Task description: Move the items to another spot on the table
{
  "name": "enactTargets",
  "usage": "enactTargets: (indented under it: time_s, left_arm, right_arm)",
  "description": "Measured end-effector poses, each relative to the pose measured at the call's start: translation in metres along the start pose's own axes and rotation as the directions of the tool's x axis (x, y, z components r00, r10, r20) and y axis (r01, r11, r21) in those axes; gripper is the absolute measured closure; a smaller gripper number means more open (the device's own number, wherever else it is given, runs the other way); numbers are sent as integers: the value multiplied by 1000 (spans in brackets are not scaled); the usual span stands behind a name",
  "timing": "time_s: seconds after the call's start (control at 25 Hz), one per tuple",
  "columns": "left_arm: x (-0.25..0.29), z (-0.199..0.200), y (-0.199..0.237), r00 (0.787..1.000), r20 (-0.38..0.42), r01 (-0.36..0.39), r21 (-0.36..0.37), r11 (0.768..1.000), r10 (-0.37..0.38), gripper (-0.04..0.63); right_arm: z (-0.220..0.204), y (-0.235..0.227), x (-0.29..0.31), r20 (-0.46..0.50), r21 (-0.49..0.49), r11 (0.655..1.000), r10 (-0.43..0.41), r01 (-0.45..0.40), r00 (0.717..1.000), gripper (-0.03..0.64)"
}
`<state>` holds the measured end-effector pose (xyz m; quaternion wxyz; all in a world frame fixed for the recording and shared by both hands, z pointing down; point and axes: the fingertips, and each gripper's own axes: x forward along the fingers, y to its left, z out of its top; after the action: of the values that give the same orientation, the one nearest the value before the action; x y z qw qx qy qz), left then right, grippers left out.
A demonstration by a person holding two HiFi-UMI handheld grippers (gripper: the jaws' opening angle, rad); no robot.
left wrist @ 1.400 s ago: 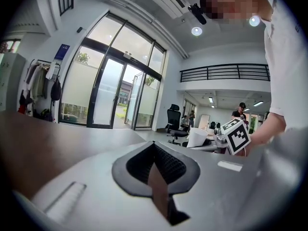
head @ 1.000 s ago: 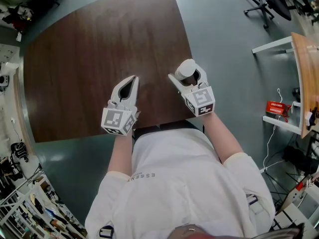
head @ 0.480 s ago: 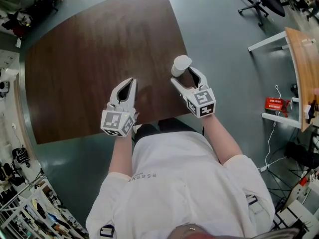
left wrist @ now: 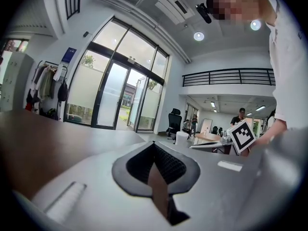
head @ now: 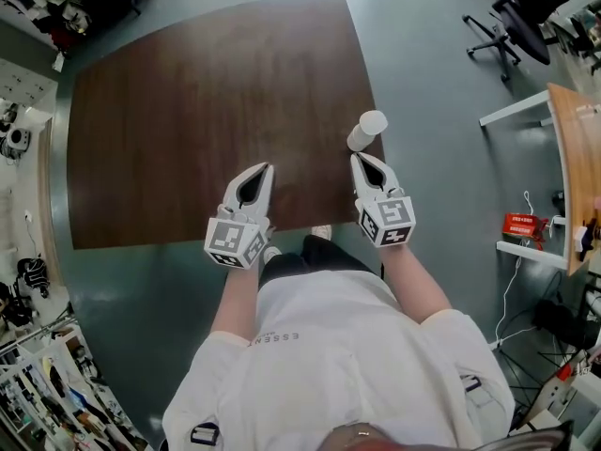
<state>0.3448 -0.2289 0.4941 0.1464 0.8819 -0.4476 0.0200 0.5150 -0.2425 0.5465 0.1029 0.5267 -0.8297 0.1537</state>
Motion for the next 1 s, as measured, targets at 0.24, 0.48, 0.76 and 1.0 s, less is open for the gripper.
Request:
enactTargets:
  time_s: [0.24,0.48,0.76,1.0]
  left_arm:
    - [-38,11,20,999,35,-20,22,1000,20,577]
    - [-95,12,52,998,55,-15,31,999,14,578]
    - [-199,7,94,1000,21,1,146,989,-4,577]
    - [-290,6,143,999,41,-12,146,989,6,578]
  right_arm:
    - [9,39,3,19,-36,999,19,-18,1000,624]
    - [4,95,9,27,-44,999,3,-2,1000,624]
    - [-19,197,1,29,-62,997,-44,46,999,624]
    - [-32,294,-3,52,-66,997,-45,48,998,624]
